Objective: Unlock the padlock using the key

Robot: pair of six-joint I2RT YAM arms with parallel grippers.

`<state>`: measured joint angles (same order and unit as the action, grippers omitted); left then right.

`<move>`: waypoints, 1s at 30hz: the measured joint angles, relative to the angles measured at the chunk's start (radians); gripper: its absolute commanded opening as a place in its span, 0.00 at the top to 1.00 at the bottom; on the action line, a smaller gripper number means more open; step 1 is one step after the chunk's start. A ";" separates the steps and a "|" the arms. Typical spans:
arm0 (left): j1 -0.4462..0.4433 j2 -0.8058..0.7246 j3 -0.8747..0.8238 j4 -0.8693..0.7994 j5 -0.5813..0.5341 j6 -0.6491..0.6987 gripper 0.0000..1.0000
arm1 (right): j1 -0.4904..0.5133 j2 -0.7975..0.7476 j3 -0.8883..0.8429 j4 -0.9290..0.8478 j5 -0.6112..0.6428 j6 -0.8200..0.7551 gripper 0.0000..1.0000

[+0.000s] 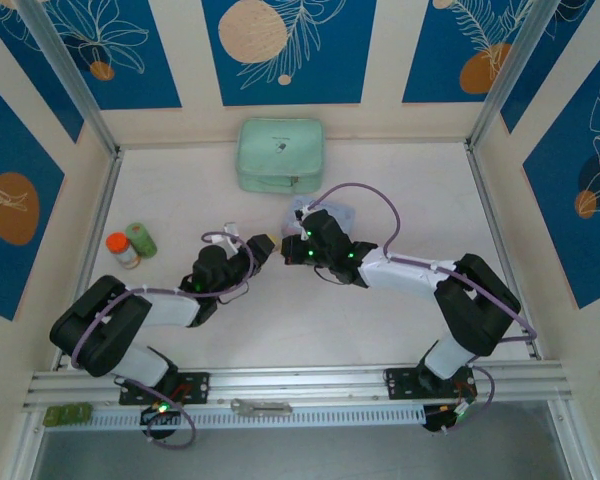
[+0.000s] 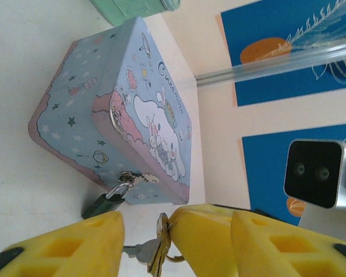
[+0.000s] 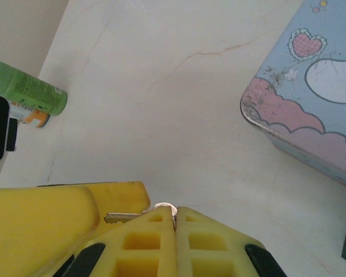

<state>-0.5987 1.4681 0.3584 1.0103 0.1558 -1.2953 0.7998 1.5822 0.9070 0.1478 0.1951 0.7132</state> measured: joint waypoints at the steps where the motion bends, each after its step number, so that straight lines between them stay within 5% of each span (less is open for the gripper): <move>1: 0.000 0.000 0.001 0.000 0.000 0.000 0.61 | 0.001 0.000 0.000 0.003 0.001 0.000 1.00; 7: -0.002 0.000 0.005 -0.001 0.000 0.007 0.76 | 0.006 0.000 0.000 0.011 0.008 -0.004 1.00; 17: -0.002 -0.024 0.005 -0.053 -0.004 0.041 0.80 | 0.005 0.000 0.000 0.015 0.008 -0.020 1.00; 30: -0.002 -0.132 0.027 -0.233 -0.029 0.152 0.99 | 0.005 -0.002 0.000 0.016 0.004 -0.049 1.00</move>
<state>-0.6006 1.3361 0.3855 0.7769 0.1265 -1.1431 0.8051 1.5803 0.9066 0.1638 0.1993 0.6643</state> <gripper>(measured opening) 0.056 0.058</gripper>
